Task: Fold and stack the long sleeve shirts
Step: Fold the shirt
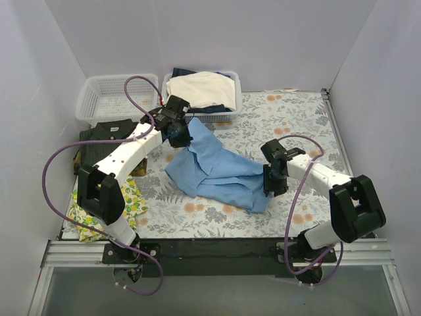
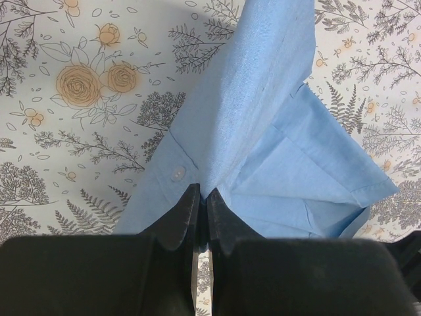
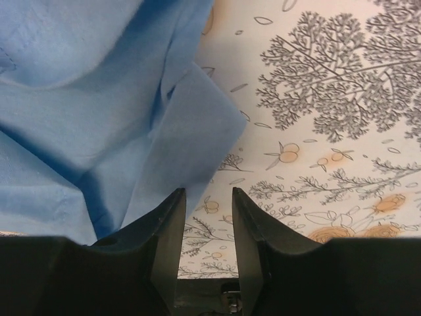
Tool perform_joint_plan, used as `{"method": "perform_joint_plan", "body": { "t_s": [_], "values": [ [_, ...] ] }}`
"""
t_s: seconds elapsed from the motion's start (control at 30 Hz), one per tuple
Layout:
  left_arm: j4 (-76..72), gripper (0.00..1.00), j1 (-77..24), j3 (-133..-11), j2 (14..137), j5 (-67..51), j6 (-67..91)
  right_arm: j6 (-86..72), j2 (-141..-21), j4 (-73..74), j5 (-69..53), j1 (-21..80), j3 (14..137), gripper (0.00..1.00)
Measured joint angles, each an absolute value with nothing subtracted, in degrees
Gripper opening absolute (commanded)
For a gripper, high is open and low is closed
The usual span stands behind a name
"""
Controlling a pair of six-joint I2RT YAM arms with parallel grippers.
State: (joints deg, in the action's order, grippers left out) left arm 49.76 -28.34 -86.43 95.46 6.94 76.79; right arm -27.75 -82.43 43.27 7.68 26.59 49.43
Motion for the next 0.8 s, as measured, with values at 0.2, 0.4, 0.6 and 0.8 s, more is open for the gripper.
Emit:
{"method": "perform_joint_plan", "body": {
  "t_s": [0.2, 0.4, 0.6, 0.8],
  "values": [
    [49.6, 0.00, -30.4, -86.5, 95.5, 7.6, 76.7, -27.1, -87.4, 39.4, 6.0, 26.6, 49.4, 0.40],
    [50.0, 0.00, -34.6, -89.5, 97.9, 8.8, 77.0, -26.6, -89.3, 38.7, 4.7, 26.3, 50.0, 0.38],
    [50.7, 0.00, -41.6, -93.2, 101.1, 10.2, 78.2, -26.6, -89.7, 38.5, 4.2, 26.3, 50.5, 0.38],
    [51.0, 0.00, -49.3, -94.3, 102.9, 10.7, 79.5, -26.6, -91.0, 38.4, 3.7, 25.8, 51.7, 0.38]
  ]
}}
